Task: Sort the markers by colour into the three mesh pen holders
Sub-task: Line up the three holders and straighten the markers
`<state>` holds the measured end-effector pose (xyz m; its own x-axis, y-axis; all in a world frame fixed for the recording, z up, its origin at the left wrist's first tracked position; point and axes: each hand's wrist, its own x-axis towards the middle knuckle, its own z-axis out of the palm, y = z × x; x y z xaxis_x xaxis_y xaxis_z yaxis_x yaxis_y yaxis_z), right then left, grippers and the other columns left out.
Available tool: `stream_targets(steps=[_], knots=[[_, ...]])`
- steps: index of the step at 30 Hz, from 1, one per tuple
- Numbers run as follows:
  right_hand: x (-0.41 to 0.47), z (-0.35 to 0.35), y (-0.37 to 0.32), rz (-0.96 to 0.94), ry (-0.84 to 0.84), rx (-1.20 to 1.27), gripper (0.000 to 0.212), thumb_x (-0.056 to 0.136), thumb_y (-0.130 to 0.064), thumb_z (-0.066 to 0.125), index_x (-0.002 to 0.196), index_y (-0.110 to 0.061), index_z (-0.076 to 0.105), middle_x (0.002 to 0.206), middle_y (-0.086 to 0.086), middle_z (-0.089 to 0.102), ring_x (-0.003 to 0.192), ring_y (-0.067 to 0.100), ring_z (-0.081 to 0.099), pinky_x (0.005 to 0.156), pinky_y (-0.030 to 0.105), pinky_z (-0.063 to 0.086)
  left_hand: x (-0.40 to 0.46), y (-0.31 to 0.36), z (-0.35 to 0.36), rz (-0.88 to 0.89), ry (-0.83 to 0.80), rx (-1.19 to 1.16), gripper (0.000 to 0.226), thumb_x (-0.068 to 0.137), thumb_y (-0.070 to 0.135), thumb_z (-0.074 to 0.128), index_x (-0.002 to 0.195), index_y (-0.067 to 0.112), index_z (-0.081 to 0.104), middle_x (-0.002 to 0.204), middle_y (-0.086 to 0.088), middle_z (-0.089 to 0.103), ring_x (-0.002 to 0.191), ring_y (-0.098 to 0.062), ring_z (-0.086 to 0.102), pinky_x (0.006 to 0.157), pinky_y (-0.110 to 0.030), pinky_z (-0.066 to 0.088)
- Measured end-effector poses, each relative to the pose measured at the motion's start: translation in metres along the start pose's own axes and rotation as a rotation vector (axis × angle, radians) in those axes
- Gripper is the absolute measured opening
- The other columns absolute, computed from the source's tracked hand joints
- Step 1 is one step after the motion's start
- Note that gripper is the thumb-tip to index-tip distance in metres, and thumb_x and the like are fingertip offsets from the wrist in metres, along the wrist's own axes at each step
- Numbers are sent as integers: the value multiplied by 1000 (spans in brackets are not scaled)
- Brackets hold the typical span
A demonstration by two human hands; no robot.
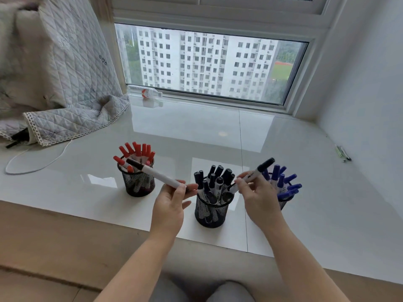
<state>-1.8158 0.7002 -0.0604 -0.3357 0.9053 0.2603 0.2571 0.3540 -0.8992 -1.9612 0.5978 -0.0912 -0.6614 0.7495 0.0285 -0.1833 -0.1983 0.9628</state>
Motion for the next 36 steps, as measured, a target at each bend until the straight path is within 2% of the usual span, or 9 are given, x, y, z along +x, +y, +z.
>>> stream_targets(steps=[4,7,10,13,19,24,29,33,36], knots=[[2,3,2,-12,-8,-114,24,86,-12,60,67,-23,53,87,-2,63,67,7,56,59,15,39,4,4,-2,100,61,225,15,94,26,49,84,28,60,82,10,71,79,2,64,71,-24,45],[3,-1,-1,-37,62,-97,11,85,-13,61,75,-15,59,78,-7,62,61,-4,56,56,7,39,8,7,-4,167,68,383,14,91,28,53,81,31,63,79,10,66,76,5,58,69,-11,40],[1,-4,-1,-103,138,-119,18,82,-12,63,77,-26,54,68,-15,59,66,-16,55,61,-2,36,10,10,-3,197,43,452,12,87,25,60,79,31,66,74,11,67,67,12,56,60,0,37],[0,-2,1,-101,94,-191,16,81,-10,64,81,-20,52,68,-15,58,63,-16,57,62,-4,35,11,8,0,196,9,479,15,84,22,64,74,33,63,65,17,67,65,10,58,60,0,38],[3,-3,2,-103,117,-160,17,83,-17,64,90,-20,49,70,-14,58,63,-9,58,63,2,38,14,4,2,200,-12,587,17,80,25,68,79,29,51,74,13,64,71,10,58,60,-1,39],[-5,6,7,-208,117,-230,34,81,-19,69,106,-16,46,67,-16,56,62,-9,54,69,-3,34,13,2,3,226,-41,685,18,80,30,67,80,34,49,72,15,63,71,15,56,59,1,37],[-3,7,10,-222,106,-242,21,88,-26,60,96,-19,43,63,-18,52,60,-6,53,55,13,34,10,2,4,244,-48,670,11,90,43,50,81,37,50,70,12,67,71,-2,65,66,-17,44],[-3,5,6,-278,173,-176,10,94,-16,49,86,-20,43,62,-13,53,67,0,53,60,5,35,8,3,6,319,6,665,16,90,37,53,75,36,52,78,11,64,73,7,59,64,-5,39],[-2,7,7,-239,87,-275,12,93,-17,51,83,-19,45,63,-14,49,62,0,48,61,3,32,8,3,8,344,36,655,17,88,31,59,74,37,54,77,13,62,77,9,57,66,0,38]])
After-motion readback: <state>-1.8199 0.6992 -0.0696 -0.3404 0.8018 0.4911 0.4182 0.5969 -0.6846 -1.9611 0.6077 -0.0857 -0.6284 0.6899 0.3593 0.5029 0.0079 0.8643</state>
